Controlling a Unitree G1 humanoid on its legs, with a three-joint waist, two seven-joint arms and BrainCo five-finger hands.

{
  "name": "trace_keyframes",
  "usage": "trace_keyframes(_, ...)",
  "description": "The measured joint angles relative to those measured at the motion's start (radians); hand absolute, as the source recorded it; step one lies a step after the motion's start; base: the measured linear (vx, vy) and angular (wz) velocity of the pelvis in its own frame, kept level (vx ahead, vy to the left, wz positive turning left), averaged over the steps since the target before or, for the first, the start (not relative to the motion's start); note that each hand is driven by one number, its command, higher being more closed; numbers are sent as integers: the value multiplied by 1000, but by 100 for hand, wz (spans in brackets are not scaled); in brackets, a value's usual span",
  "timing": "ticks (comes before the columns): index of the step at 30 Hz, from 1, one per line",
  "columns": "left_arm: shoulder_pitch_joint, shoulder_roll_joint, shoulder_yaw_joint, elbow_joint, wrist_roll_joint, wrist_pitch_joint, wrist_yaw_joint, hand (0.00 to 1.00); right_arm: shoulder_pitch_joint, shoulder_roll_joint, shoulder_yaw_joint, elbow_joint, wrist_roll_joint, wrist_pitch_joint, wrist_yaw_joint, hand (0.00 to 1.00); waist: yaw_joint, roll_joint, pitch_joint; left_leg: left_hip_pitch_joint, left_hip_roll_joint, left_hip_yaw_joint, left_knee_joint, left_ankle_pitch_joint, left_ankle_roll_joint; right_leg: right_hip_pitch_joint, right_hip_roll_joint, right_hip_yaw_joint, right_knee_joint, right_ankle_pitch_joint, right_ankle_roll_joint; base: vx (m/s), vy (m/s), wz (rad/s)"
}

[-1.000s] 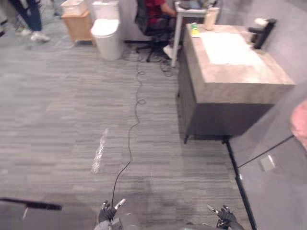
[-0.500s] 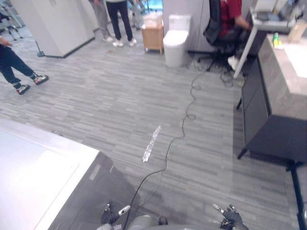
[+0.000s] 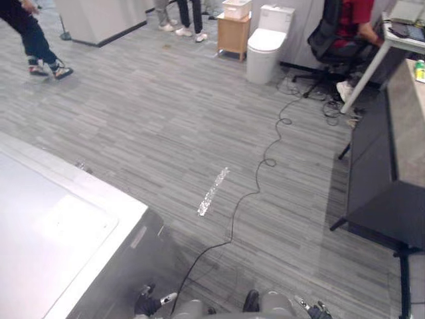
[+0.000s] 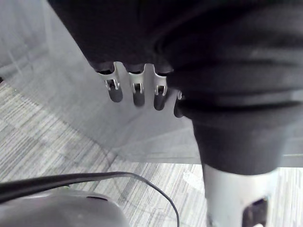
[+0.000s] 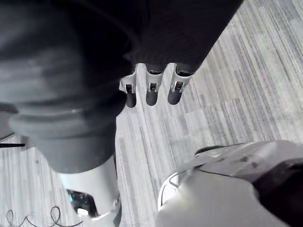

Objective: Organize washtable

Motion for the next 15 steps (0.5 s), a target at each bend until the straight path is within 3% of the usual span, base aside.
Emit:
trace_keyframes(2, 7, -16, 68, -1, -1, 16, -7, 0, 0, 3, 1, 1, -3, 2, 3, 0, 2, -6, -2, -111, 80, 34, 337, 69, -104, 58, 24, -1, 4, -29, 7, 325, -93, -15)
trace_keyframes(3, 27, -22, 89, -1, -5, 21, -6, 0, -1, 5, 2, 1, -6, 3, 3, 0, 6, -6, -5, -140, 120, 62, 444, 130, -111, 86, 34, 10, 0, -38, 4, 339, -22, -45)
trace_keyframes(4, 42, -31, 116, 0, -15, 34, -9, 0, 2, 11, 1, 1, -8, 1, 2, 0, 11, -15, -10, -182, 175, 104, 564, 194, -85, 117, 41, 22, -12, -47, 3, 423, 68, -47)
trace_keyframes(5, 54, -31, 123, 2, -15, 56, -19, 0, 0, 11, 0, 3, -10, 2, 0, 0, 20, -9, -21, -214, 228, 134, 617, 165, -48, 144, 46, 31, -30, -48, 2, 354, 72, -36)
trace_keyframes(7, 73, -19, 123, 9, -14, 74, -53, 0, -8, 21, 1, 9, -18, 2, -1, 0, 26, -36, -19, -258, 275, 153, 577, 122, -30, 166, 35, 56, -73, -42, 11, 354, 104, -17)
trace_keyframes(11, 94, 21, 114, 37, -14, 80, -61, 0, -94, 44, 21, 64, -49, 3, -2, 0, 47, -106, -8, -250, 225, 119, 214, 94, -45, 175, 9, 97, -129, -20, 32, 239, 156, -6)
trace_keyframes(14, 99, 27, 93, 79, -12, 87, -77, 0, -121, 44, 29, 73, -49, -3, -6, 0, 58, -104, -6, -230, 186, 56, 49, 124, -90, 173, 5, 114, -126, -19, 34, 111, 222, 2)
trace_keyframes(15, 108, 27, 107, 111, -12, 87, -75, 0, -129, 38, 80, 83, -49, -6, 0, 0, 64, -106, -7, -205, 156, 45, 16, 149, -73, 158, 1, 149, -130, -3, 60, 98, 185, -22)
